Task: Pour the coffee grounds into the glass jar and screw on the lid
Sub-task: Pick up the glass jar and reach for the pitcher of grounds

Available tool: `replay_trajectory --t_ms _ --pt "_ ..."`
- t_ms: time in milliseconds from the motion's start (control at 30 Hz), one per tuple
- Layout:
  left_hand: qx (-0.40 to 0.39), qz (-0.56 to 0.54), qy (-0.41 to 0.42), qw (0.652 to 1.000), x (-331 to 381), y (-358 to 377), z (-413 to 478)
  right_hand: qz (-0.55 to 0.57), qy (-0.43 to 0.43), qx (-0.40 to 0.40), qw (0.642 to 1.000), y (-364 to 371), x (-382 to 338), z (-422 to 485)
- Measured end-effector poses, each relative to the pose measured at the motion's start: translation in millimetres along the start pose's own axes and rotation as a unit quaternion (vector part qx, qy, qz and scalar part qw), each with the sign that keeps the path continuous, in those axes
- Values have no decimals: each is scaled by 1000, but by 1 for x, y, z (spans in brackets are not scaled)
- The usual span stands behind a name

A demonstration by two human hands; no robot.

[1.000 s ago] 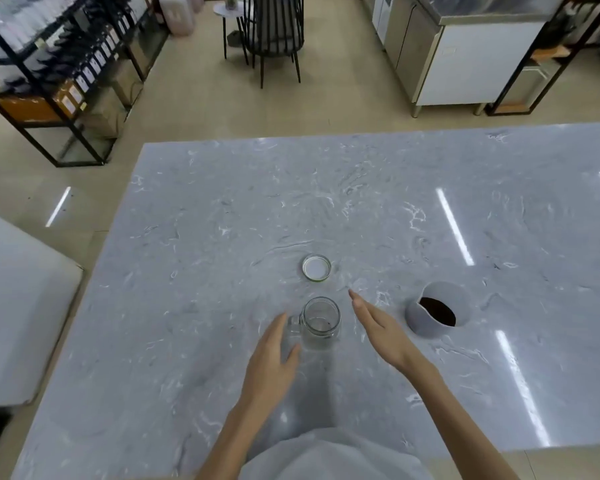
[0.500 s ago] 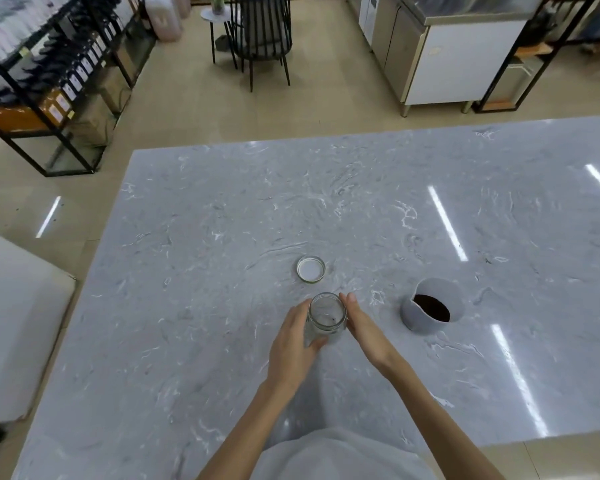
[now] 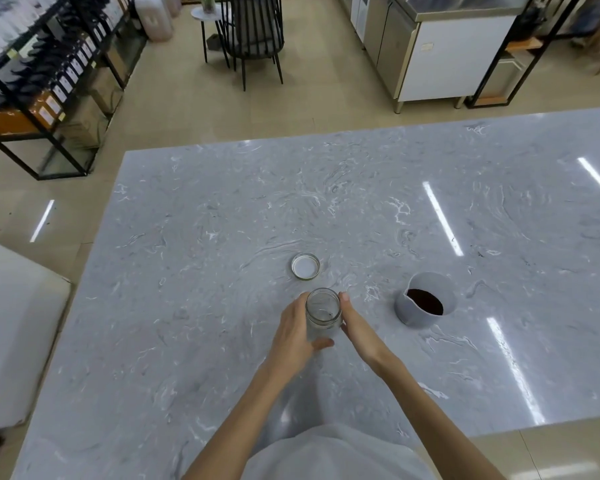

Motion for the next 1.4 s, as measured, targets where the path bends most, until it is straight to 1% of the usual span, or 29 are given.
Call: replay_trajectory --t_ms 133,333,433,600,667,733,767,800,867,900,967,1033,1067,1133,1233,1300,1333,1400 --pt "25 4 -2 1000 1 1 3 16 -1 2 1000 2 0 1" --pt "-4 12 -13 1000 -10 0 17 -1 -1 21 1000 3 7 7" --pt "0 35 -14 999 -19 4 20 -15 11 40 999 -1 22 12" --pt "19 79 -25 996 -22 5 21 -35 13 38 999 1 26 9" --pt "17 87 -35 995 -19 5 19 -52 23 32 998 0 21 4" --pt "17 83 -35 996 -14 4 14 -109 7 32 994 -6 12 -3" --pt "18 76 -37 996 -12 3 13 -158 -19 47 986 -14 4 -9" --pt "18 68 -41 997 -11 2 14 -216 -50 79 972 -27 -4 -16" --pt "9 58 -53 997 -8 1 14 -334 -98 165 923 -66 -15 -33" --pt "3 59 -57 997 -6 0 13 -388 -97 192 896 -88 -16 -40" --pt "-4 67 -62 996 -6 0 14 -482 -40 196 853 -135 -8 -46" --pt "-14 67 -71 995 -8 1 15 -541 29 156 826 -171 5 -44" --pt "-20 66 -74 995 -8 1 16 -555 43 131 820 -183 10 -39" --pt "-31 68 -85 994 -10 3 19 -559 30 102 822 -196 11 -28" --pt "-45 75 -94 992 -9 5 26 -535 -25 107 837 -198 3 -12" --pt "-49 79 -90 992 -7 6 32 -542 -69 84 833 -191 -2 -6" --pt "-50 82 -89 991 -7 6 35 -543 -82 74 832 -188 -5 -5" --pt "-45 85 -94 991 -6 8 35 -515 -88 85 849 -186 -9 -7"
Point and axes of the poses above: each hand's wrist, its own z-axis towards the middle knuckle, its own y-axis out of the palm, x = y × z, the point moved 5 cm from there along z, towards the middle knuckle, and after that the axes turned 4 degrees about -x, right-handed, at the moved point
